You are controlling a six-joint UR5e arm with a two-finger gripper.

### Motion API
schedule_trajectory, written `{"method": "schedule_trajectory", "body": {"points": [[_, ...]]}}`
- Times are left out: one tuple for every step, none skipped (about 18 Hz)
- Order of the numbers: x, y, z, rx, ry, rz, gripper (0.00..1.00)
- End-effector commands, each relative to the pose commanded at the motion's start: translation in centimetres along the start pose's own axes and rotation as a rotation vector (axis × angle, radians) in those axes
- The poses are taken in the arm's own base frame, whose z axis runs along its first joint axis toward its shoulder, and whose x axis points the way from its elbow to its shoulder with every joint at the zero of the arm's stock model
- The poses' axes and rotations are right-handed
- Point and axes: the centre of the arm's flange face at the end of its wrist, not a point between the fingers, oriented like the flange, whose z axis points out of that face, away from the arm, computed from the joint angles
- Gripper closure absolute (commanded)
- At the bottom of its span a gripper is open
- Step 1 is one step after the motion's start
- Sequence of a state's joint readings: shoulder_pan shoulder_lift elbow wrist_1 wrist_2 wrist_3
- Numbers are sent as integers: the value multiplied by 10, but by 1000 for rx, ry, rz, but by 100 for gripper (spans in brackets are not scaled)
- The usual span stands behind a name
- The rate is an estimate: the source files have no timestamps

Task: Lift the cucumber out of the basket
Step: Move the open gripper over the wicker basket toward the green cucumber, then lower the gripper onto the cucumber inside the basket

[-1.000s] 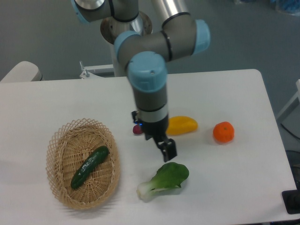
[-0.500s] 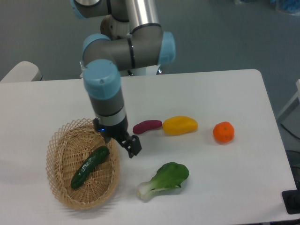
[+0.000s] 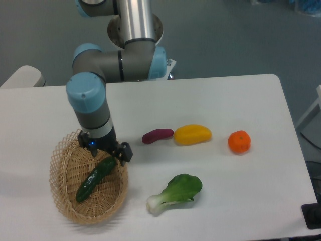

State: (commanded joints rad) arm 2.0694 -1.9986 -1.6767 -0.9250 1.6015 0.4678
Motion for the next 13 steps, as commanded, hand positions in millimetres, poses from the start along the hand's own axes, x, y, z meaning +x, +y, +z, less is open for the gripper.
{"method": "schedule_trajectory", "body": {"points": [[1, -3, 7, -3, 4, 6, 0], [4, -7, 12, -1, 4, 15, 0], [5, -11, 19, -5, 6, 22, 0], [6, -16, 25, -10, 7, 26, 0], [12, -19, 30, -16, 7, 37, 0], [15, -20, 33, -21, 10, 41, 0], [16, -19, 36, -25, 13, 44, 0], [16, -20, 37, -26, 14, 44, 0], [16, -20, 40, -29, 15, 44, 0], [18, -20, 43, -33, 17, 46, 0], [21, -21, 45, -33, 20, 49, 0], [27, -22, 47, -38, 21, 58, 0], [30, -22, 49, -42, 22, 63, 0]]}}
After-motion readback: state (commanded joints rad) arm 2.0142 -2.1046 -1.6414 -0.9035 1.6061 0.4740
